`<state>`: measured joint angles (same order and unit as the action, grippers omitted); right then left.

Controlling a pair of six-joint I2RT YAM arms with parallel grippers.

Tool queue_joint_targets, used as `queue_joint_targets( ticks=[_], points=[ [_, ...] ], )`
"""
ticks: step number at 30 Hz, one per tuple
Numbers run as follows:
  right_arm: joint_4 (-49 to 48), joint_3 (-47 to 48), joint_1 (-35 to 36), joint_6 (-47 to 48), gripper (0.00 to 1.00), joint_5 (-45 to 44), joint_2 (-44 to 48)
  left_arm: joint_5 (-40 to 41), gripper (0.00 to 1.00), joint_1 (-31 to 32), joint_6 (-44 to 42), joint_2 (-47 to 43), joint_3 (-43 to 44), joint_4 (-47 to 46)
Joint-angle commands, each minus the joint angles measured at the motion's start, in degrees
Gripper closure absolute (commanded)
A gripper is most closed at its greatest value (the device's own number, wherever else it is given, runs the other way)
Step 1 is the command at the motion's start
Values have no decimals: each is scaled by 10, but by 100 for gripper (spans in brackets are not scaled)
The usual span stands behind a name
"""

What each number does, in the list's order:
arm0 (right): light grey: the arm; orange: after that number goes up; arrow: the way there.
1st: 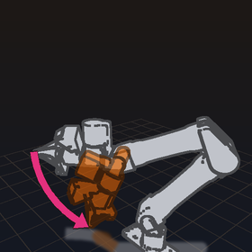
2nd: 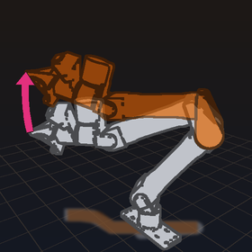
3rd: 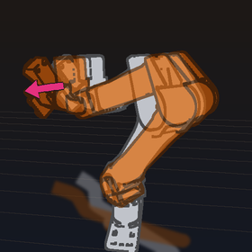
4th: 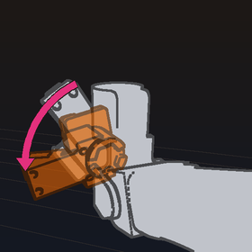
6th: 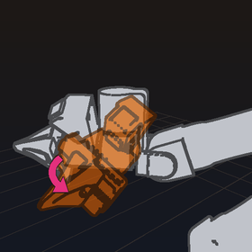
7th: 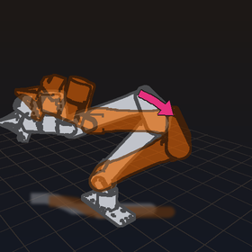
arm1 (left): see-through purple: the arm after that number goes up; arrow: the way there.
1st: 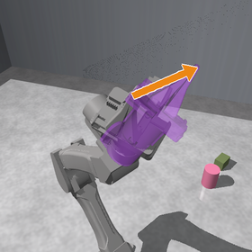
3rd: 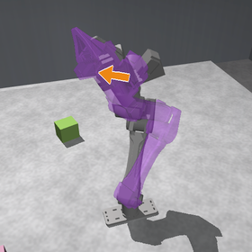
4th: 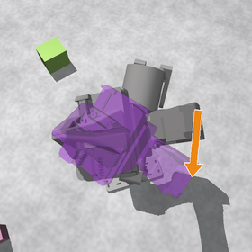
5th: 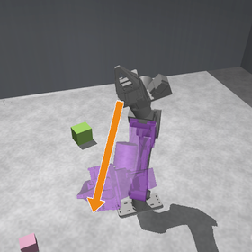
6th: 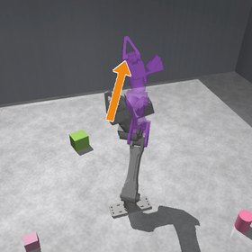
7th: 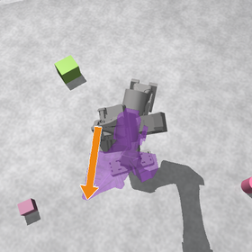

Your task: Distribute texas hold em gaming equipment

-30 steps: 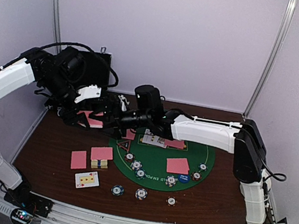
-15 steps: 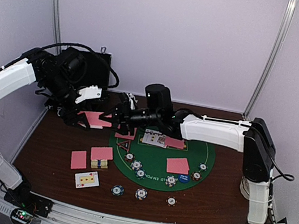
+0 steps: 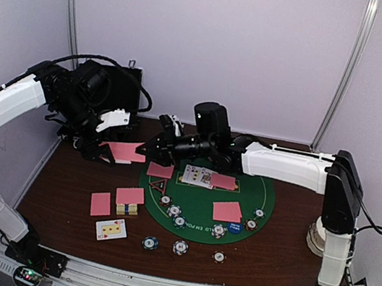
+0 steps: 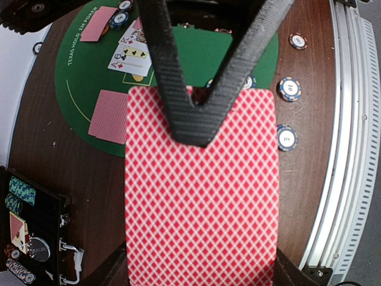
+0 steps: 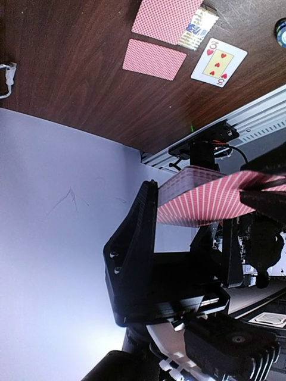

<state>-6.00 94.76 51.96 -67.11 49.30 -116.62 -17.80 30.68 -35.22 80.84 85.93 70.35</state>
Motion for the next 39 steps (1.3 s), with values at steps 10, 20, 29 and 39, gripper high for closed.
queue_joint_targets(
  ticks=[10,20,29,39],
  points=[
    [27,-52,-46,8,100,15,84,0,100,-4,0,-12,14,-23],
    [152,-119,-173,109,100,8,132,7,100,-4,-3,-14,8,-22],
    [266,-128,-270,227,100,-53,66,14,100,-4,-6,-14,2,-23],
    [273,-116,-289,258,100,-90,-11,12,100,-12,-7,-19,-6,-23]
  ],
)
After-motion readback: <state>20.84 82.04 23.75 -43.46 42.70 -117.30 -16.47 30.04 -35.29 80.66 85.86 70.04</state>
